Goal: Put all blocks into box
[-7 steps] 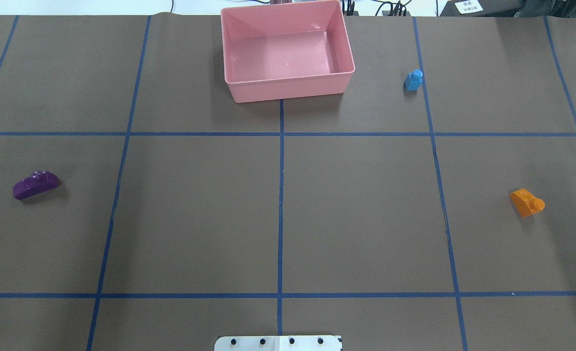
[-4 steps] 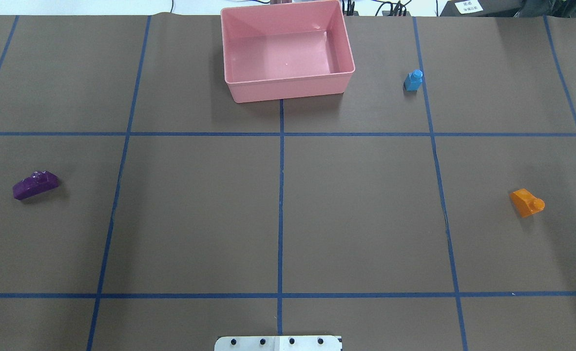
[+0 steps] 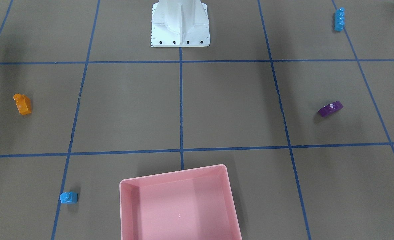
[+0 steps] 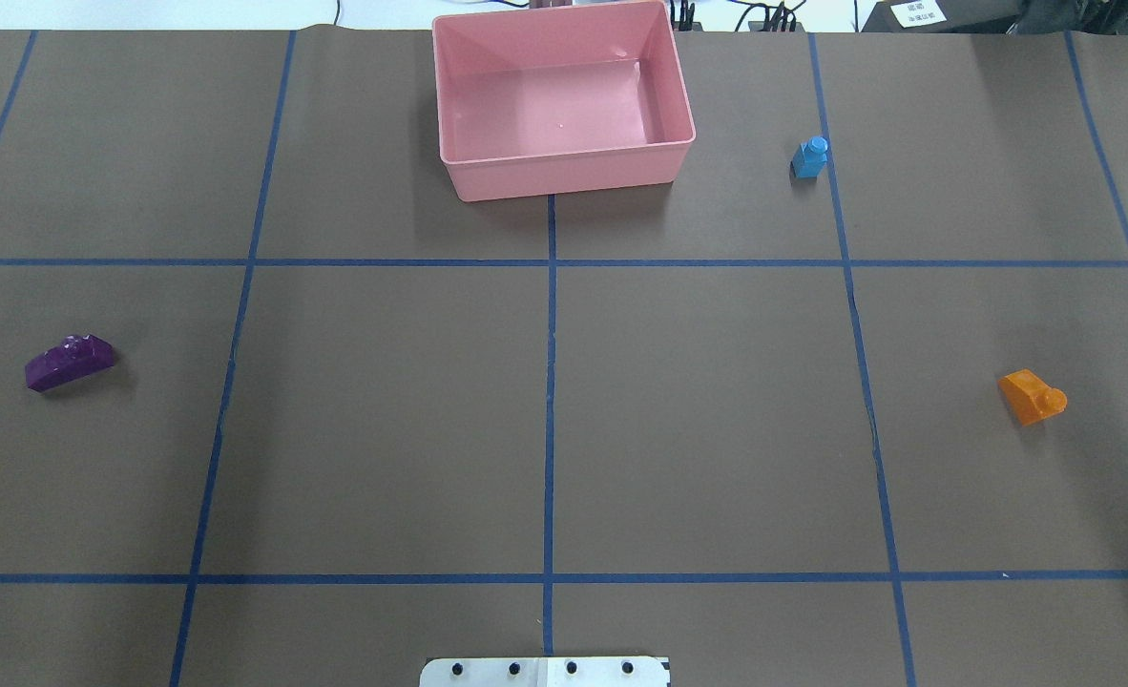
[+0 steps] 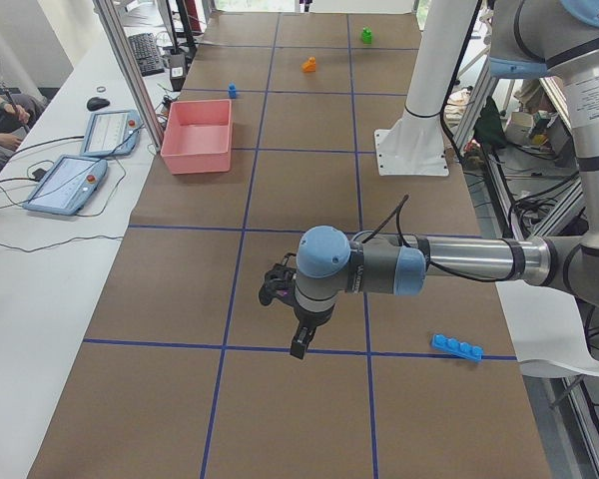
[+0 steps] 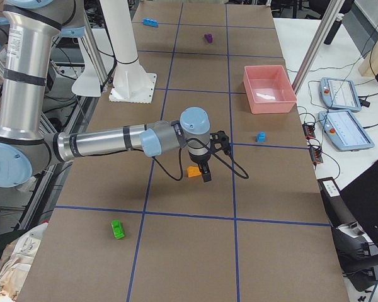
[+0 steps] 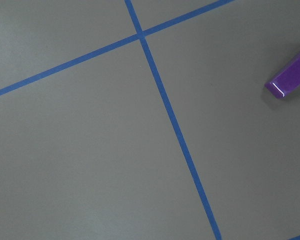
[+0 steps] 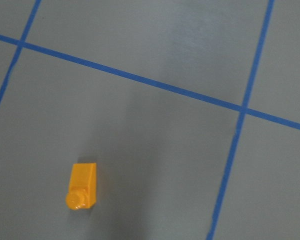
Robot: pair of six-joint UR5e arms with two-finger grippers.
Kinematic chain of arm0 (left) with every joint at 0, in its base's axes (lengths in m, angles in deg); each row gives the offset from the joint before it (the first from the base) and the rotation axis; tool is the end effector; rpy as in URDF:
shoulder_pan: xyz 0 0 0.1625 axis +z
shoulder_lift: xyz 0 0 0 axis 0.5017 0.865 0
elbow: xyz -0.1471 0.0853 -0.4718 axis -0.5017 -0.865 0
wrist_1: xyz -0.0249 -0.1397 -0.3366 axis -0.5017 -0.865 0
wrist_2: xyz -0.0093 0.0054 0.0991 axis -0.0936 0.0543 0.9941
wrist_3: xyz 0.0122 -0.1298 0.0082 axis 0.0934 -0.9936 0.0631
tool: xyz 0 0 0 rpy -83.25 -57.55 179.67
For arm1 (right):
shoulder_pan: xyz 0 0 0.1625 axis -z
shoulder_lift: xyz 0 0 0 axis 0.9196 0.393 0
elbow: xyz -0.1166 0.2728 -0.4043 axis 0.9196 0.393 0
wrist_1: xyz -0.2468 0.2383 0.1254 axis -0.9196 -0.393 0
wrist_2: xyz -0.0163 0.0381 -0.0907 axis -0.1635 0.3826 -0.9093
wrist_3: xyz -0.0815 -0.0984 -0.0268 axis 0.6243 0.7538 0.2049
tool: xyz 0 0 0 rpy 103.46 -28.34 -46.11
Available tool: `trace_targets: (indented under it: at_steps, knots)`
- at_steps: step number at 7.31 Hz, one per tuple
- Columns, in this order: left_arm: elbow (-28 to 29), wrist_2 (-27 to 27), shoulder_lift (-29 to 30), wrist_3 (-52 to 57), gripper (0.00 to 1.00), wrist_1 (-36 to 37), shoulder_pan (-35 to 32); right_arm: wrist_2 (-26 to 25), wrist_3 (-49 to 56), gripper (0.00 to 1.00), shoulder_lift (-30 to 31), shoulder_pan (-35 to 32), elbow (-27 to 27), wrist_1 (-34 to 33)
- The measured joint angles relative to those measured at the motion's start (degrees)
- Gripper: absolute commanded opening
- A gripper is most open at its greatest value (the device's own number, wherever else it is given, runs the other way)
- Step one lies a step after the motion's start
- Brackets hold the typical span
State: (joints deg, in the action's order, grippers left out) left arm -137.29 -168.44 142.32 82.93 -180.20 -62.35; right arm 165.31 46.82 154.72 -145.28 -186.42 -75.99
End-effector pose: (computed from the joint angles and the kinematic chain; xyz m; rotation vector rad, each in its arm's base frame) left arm -0.0571 -0.2894 0.7209 0.2060 0.7236 0.3174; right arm -0.0344 -0.3656 0.6443 0.2396 -0.8319 -0.2728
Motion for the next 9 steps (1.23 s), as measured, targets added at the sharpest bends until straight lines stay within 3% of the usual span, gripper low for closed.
trace_targets:
  at_steps: [1, 2, 4, 6, 7, 8, 9]
  knots:
    - [0.2, 0.0, 0.0, -0.1, 1.0, 0.0, 0.0, -0.3, -3.9, 0.91, -1.5, 5.3, 0.7, 0.9]
    - [0.4, 0.0, 0.1, -0.1, 1.0, 0.0, 0.0, -1.1, -8.1, 0.97, -2.8, 10.2, 1.7, 1.7]
    - [0.7, 0.0, 0.1, -0.1, 1.0, -0.1, 0.1, -4.7, -13.3, 0.98, -3.7, 17.0, 4.9, 4.9]
    - [0.8, 0.0, 0.2, -0.1, 1.0, -0.1, 0.0, -7.2, -19.4, 0.97, -4.6, 20.8, 11.4, 13.1]
    - [0.8, 0.0, 0.2, -0.1, 1.0, -0.1, 0.0, -8.3, -23.6, 0.69, -4.8, 22.8, 14.4, 18.2]
    - [0.8, 0.0, 0.2, -0.2, 1.0, -0.1, 0.1, -9.4, -27.0, 0.55, -4.6, 24.4, 15.5, 21.2]
    - [0.8, 0.0, 0.2, -0.2, 1.0, -0.1, 0.1, -9.9, -28.5, 0.55, -4.2, 25.1, 15.7, 22.5]
